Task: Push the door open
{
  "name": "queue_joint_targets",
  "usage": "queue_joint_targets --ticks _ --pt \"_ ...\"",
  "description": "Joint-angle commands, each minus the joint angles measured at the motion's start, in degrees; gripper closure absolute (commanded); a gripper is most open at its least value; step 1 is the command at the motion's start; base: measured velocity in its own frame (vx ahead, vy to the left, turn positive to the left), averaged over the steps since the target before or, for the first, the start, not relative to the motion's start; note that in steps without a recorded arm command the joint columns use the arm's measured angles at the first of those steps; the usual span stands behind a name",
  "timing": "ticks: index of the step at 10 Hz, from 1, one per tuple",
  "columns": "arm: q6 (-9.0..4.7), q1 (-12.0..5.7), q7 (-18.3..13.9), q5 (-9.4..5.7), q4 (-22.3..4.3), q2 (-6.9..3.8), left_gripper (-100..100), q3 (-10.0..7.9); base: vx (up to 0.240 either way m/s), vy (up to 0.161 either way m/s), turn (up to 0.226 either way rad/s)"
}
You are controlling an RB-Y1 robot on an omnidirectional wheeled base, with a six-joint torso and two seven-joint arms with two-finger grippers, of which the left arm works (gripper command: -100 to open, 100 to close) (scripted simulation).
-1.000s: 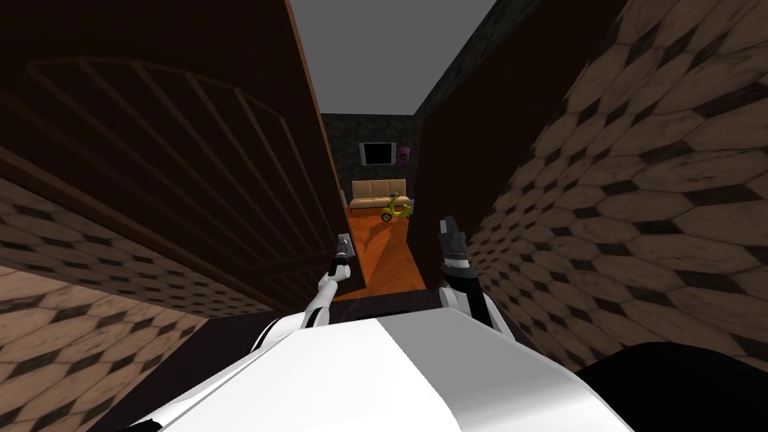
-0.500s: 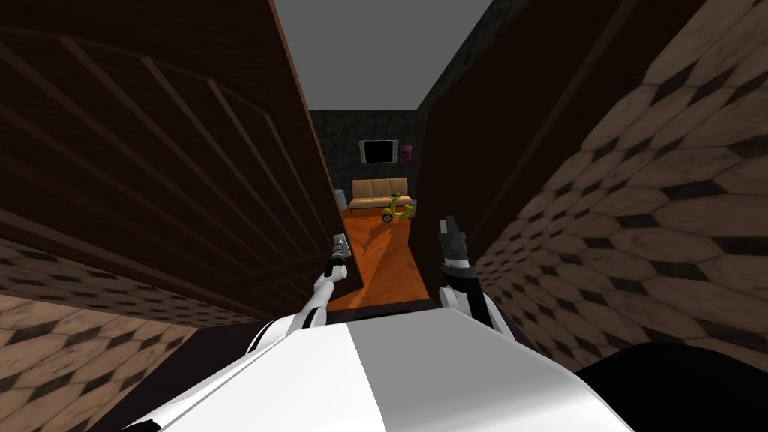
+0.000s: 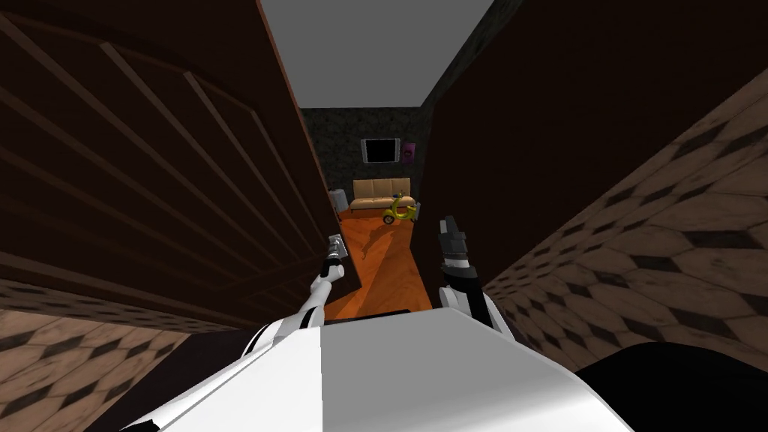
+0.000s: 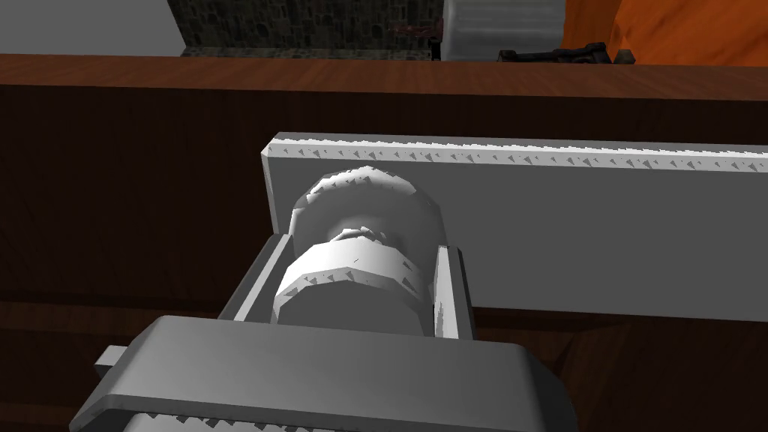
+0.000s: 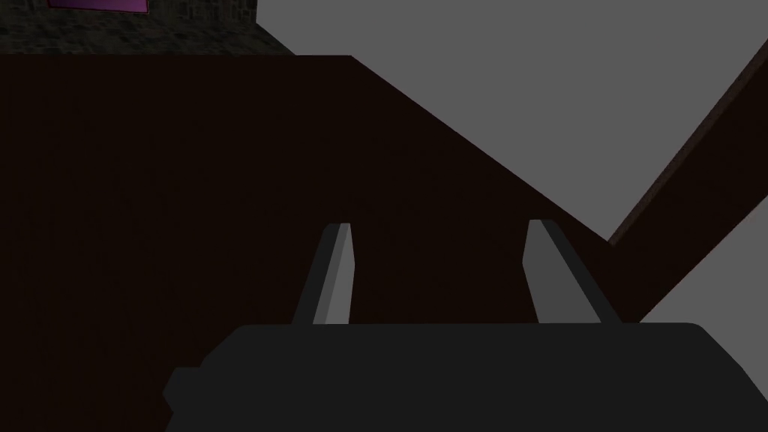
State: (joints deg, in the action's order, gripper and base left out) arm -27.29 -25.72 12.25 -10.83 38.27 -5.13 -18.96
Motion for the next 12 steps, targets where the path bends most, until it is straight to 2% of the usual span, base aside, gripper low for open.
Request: queue_joint_targets --ticks 1,3,4,5,6,9,12 --pt "-0.58 -0.25 0.3 -0.58 -0.6 -1.38 100 -1.58 0.193 -0.073 0.068" --pt "-0.54 -0.16 0.7 -1.08 -0.7 -1.87 100 -2.85 0.194 -0.091 0.067" --pt "-0.54 -0.16 0.7 -1.08 -1.2 -1.87 100 -2.85 0.134 -0.049 0.051" --pt "-0.54 -0.16 0.7 -1.08 -0.7 -1.87 100 -2.85 0.048 0.009 -0.002" --pt "-0.5 -0.07 1.1 -1.58 -0.7 -2.33 100 -4.11 0.149 -0.028 0.034" --pt "-0.47 -0.01 1.4 -1.94 -0.7 -2.64 100 -5.02 0.15 -0.069 0.063" --pt "-0.4 0.13 2.1 -2.71 -0.8 -3.27 100 -6.97 0.177 -0.059 0.068"
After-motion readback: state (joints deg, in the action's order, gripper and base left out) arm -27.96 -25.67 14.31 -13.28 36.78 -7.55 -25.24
